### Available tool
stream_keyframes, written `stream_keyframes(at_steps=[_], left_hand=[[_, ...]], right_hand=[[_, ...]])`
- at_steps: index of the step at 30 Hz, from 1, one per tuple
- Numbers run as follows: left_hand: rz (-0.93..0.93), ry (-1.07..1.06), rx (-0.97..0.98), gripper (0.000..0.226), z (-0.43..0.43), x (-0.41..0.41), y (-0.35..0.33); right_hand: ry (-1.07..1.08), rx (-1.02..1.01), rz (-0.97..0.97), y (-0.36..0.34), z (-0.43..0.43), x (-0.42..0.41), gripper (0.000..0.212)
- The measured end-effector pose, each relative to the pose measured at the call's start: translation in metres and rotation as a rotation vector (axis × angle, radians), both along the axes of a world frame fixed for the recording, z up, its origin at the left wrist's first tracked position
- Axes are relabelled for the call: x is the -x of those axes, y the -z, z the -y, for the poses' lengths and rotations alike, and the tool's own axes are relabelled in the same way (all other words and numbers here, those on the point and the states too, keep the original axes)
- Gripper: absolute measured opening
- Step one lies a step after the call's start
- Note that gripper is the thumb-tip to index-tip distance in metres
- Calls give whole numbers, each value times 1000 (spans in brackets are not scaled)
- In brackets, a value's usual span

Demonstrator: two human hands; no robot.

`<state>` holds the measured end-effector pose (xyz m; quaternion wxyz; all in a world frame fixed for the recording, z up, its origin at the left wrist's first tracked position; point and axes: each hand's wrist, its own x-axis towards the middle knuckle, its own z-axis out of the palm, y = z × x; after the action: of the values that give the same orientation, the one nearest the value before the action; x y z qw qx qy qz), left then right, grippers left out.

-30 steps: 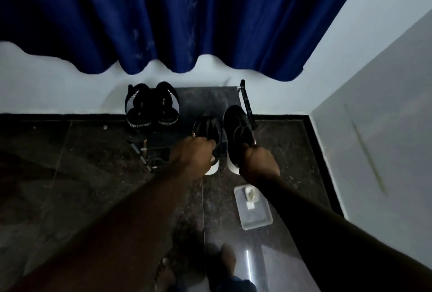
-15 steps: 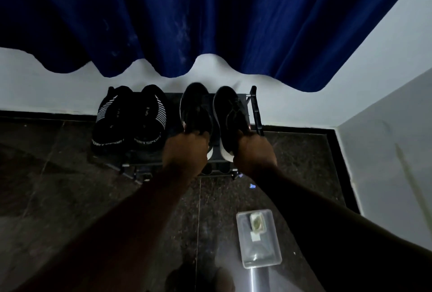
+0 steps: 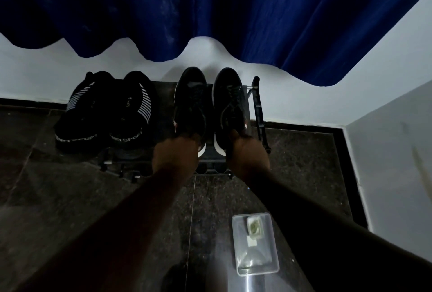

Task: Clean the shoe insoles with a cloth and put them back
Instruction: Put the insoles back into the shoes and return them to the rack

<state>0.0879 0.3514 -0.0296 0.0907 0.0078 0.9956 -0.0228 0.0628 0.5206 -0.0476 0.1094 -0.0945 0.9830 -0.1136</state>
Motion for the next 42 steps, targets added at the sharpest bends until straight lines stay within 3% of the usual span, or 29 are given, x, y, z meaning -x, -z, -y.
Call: stream_keyframes(at_steps=[13, 18, 21, 24, 27, 31, 42], left_hand=[[29, -29, 4, 27, -6, -1, -4], [99, -28, -84, 60, -9, -13, -2], [33, -10, -111, 78, -5, -26, 1], [-16, 17, -156, 88, -1, -43, 5], [-46, 79, -263, 90, 5, -60, 13], [-39, 142, -303, 84, 11, -83, 16], [17, 239, -236, 76, 20, -128, 3]], right_hand=[[11, 15, -25, 4, -5, -12, 41], [33, 78, -4, 7, -8, -18, 53], [59, 138, -68, 6, -8, -32, 68], [73, 144, -137, 5, -8, -52, 68], [79, 156, -227, 2, -6, -75, 61], [95, 141, -206, 1, 3, -102, 67], [80, 127, -104, -7, 21, -151, 42]])
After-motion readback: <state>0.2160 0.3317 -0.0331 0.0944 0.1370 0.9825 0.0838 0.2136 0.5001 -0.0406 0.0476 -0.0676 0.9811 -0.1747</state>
